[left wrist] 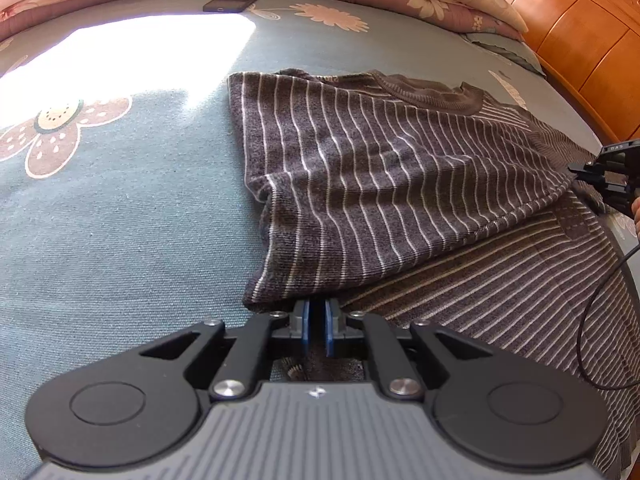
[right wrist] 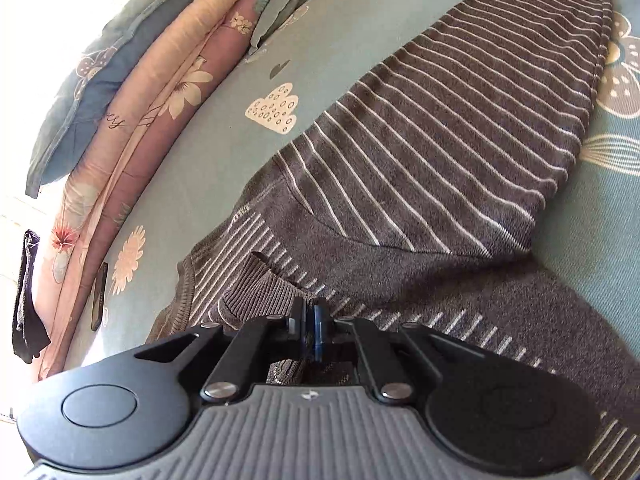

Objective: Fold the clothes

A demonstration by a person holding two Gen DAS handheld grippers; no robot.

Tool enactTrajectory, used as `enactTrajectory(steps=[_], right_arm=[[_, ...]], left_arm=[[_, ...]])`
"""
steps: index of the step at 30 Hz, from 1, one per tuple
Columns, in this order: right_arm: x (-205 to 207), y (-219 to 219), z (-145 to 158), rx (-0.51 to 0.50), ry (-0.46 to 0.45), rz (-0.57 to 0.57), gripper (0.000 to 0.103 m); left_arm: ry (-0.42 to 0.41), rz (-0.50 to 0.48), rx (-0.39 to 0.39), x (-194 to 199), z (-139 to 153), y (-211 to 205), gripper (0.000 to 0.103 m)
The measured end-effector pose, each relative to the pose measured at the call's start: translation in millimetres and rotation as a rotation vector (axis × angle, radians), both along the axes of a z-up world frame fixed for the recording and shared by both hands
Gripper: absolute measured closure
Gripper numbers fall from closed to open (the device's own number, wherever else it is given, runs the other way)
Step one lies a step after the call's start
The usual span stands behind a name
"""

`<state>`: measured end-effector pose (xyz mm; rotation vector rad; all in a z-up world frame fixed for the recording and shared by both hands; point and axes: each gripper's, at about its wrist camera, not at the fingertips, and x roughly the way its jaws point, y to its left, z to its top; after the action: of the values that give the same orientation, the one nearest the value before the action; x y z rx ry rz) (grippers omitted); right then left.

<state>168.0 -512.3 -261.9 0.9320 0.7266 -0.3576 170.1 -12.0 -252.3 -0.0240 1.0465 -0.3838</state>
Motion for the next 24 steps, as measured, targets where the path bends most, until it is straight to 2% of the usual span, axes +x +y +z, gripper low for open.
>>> enactTrajectory(steps=[4,6,8,11,14,16,17,20,24], right_arm=[[2,-1,-4,-0.045,0.056,-0.018,0.098],[1,-3,-9,-0.027,0.065,-0.04,0.098],[2,1,-9,-0.046,0.075,-0.031,0.098],[7,9,-4,-0.106,0.097,0.004,0.097],[8,12,-3,-0.128,0.111,0.006,0.098],[9,12,-3,-0.132,0.114,0.002,0.098],[9,12,-2,-0.134,0.116,0.0,0.098],[9,12,-2,-0.14,0.122,-0.005,0.098],[9,13,1,-0.141,0.121,-0.011,0.097]], left_arm=[[0.014,-0.004,0.0,0,2,2,0.096],[0.026,-0.011,-0.014,0,9,4,0.096],[0.005,-0.042,-0.067,-1,22,5,0.096],[-0.079,-0.053,-0.134,5,41,6,0.093],[-0.079,0.003,-0.187,28,34,6,0.09],[-0.058,0.046,-0.17,41,17,8,0.09],[-0.015,0.09,-0.136,46,6,10,0.092],[0.004,0.16,-0.179,42,-4,26,0.093],[-0.036,0.148,-0.193,31,12,29,0.091]])
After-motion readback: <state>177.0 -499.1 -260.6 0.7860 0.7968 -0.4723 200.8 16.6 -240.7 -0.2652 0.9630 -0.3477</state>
